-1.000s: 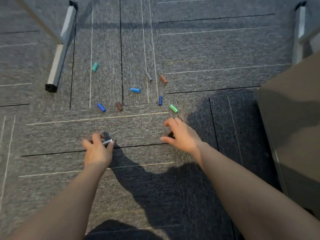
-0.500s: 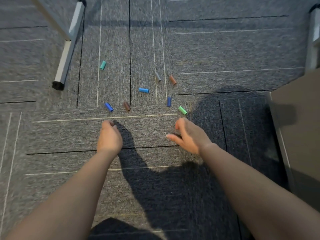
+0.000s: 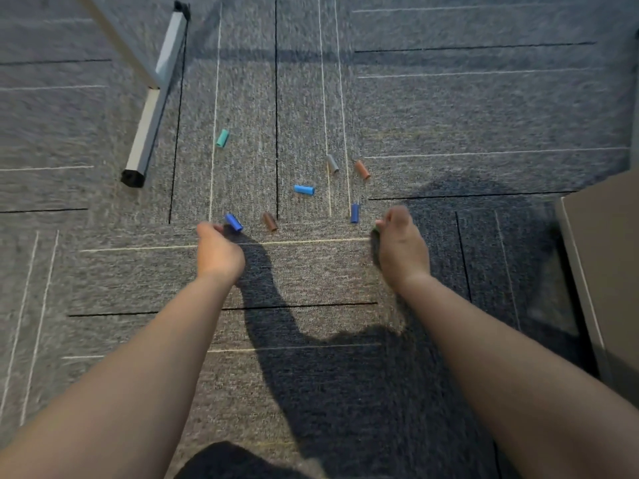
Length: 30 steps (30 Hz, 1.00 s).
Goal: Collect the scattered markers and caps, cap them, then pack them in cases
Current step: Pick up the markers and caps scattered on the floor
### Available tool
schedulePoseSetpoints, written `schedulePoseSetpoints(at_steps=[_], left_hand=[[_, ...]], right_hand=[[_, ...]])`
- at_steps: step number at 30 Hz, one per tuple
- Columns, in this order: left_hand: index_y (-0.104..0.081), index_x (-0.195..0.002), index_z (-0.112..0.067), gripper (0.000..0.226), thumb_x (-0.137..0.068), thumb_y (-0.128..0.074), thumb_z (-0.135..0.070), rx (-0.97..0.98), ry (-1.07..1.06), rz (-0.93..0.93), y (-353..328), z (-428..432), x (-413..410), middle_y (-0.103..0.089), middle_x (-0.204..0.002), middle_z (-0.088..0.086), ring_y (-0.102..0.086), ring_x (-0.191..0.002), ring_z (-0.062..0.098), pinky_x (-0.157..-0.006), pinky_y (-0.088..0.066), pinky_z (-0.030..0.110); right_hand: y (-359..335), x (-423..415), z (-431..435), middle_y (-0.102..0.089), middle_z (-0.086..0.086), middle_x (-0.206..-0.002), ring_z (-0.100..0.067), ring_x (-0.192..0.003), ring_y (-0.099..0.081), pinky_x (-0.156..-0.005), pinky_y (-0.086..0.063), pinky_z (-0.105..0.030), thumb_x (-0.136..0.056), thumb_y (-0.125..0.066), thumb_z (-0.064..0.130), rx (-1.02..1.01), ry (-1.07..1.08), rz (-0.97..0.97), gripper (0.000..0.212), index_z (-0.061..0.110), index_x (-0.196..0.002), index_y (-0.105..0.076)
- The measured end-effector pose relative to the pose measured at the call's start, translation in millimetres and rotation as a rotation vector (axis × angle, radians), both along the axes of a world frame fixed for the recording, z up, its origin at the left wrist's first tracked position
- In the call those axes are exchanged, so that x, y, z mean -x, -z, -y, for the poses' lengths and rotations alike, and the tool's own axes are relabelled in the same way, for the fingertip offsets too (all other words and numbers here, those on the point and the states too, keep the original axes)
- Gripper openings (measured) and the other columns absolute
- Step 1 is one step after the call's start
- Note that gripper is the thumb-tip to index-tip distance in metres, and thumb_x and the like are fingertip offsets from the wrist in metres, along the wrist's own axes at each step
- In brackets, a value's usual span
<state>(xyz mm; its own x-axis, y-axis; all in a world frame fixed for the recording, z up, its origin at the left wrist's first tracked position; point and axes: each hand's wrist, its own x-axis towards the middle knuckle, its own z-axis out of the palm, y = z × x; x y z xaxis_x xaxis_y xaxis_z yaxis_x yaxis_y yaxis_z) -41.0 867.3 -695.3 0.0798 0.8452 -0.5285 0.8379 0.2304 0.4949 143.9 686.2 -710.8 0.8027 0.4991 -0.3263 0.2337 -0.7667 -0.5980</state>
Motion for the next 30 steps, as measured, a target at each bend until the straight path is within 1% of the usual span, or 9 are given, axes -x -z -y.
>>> schedulePoseSetpoints(at_steps=[2, 4, 6, 9, 12, 16, 20, 25, 30], left_hand=[[-0.031, -0.113, -0.012, 0.014, -0.100, -0.035, -0.011, -0.005, -0.034, 0.009, -4, -8, -8, -0.047, -0.095, 0.009, -0.047, -0.077, 0.023, -0.066, -0.037, 0.038], [-0.031, -0.120, -0.009, 0.026, -0.101, -0.039, -0.025, -0.003, -0.029, -0.020, -4, -14, -14, -0.050, -0.103, 0.013, -0.051, -0.084, 0.029, -0.069, -0.040, 0.040], [-0.027, -0.128, -0.006, 0.042, -0.099, -0.044, -0.031, 0.034, -0.025, -0.052, -4, -17, -21, -0.050, -0.112, 0.015, -0.053, -0.099, 0.035, -0.076, -0.039, 0.042], [-0.028, -0.131, -0.005, 0.047, -0.098, -0.048, -0.032, 0.074, 0.017, -0.085, 1, -20, -27, -0.051, -0.119, 0.017, -0.052, -0.101, 0.035, -0.079, -0.040, 0.042], [-0.035, -0.128, -0.003, 0.035, -0.100, -0.043, -0.023, 0.042, 0.126, -0.133, 8, -23, -28, -0.050, -0.101, 0.010, -0.046, -0.083, 0.025, -0.071, -0.037, 0.035], [-0.039, -0.125, -0.002, 0.035, -0.100, -0.037, -0.026, -0.009, 0.229, -0.182, 7, -24, -29, -0.046, -0.078, 0.002, -0.043, -0.063, 0.019, -0.053, -0.031, 0.031], [-0.046, -0.108, -0.004, 0.030, -0.098, -0.033, -0.030, -0.079, 0.279, -0.192, 13, -25, -31, -0.053, -0.079, 0.006, -0.046, -0.063, 0.020, -0.054, -0.032, 0.033], [-0.044, -0.104, -0.010, 0.053, -0.093, -0.033, -0.061, -0.071, 0.414, -0.282, 19, -17, -40, -0.056, -0.081, 0.002, -0.055, -0.073, 0.023, -0.058, -0.039, 0.032], [-0.047, -0.116, -0.011, 0.041, -0.100, -0.033, -0.046, -0.084, 0.538, -0.405, 19, -12, -55, -0.055, -0.081, 0.001, -0.055, -0.075, 0.021, -0.052, -0.035, 0.028]], right_hand=[[0, -9, -10, -0.048, 0.002, -0.082, -0.023, -0.069, -0.047, -0.059, -0.031, -0.031, -0.104, -0.028, 0.036, 0.135, -0.067, 0.067, 0.021, 0.021, -0.092, -0.035], [1, -14, -13, -0.047, -0.005, -0.089, -0.025, -0.076, -0.051, -0.064, -0.036, -0.035, -0.099, -0.039, 0.044, 0.338, -0.208, 0.118, 0.033, 0.012, -0.109, -0.034], [3, -14, -14, -0.051, -0.006, -0.093, -0.026, -0.081, -0.055, -0.064, -0.039, -0.035, -0.097, -0.042, 0.049, 0.431, -0.284, 0.161, 0.040, 0.011, -0.110, -0.038], [4, -15, -15, -0.055, -0.010, -0.099, -0.029, -0.084, -0.056, -0.064, -0.037, -0.035, -0.100, -0.035, 0.044, 0.400, -0.290, 0.155, 0.036, 0.009, -0.103, -0.040], [0, -18, -24, -0.052, -0.010, -0.094, -0.027, -0.079, -0.050, -0.064, -0.034, -0.035, -0.103, -0.031, 0.038, 0.236, -0.184, 0.045, 0.030, 0.009, -0.100, -0.038], [-3, -19, -48, -0.051, -0.004, -0.083, -0.026, -0.076, -0.050, -0.059, -0.033, -0.035, -0.104, -0.028, 0.030, 0.093, -0.041, -0.049, 0.025, 0.008, -0.104, -0.039], [-4, -17, -64, -0.055, -0.006, -0.089, -0.026, -0.077, -0.052, -0.063, -0.037, -0.037, -0.104, -0.026, 0.034, 0.211, -0.101, 0.029, 0.029, 0.009, -0.111, -0.038], [-4, -13, -67, -0.057, -0.007, -0.094, -0.029, -0.086, -0.057, -0.064, -0.036, -0.035, -0.098, -0.045, 0.043, 0.400, -0.265, 0.084, 0.036, 0.009, -0.109, -0.042], [-6, -23, -69, -0.049, -0.002, -0.083, -0.024, -0.072, -0.049, -0.059, -0.034, -0.034, -0.101, -0.039, 0.037, 0.290, -0.174, -0.025, 0.027, 0.009, -0.100, -0.041]])
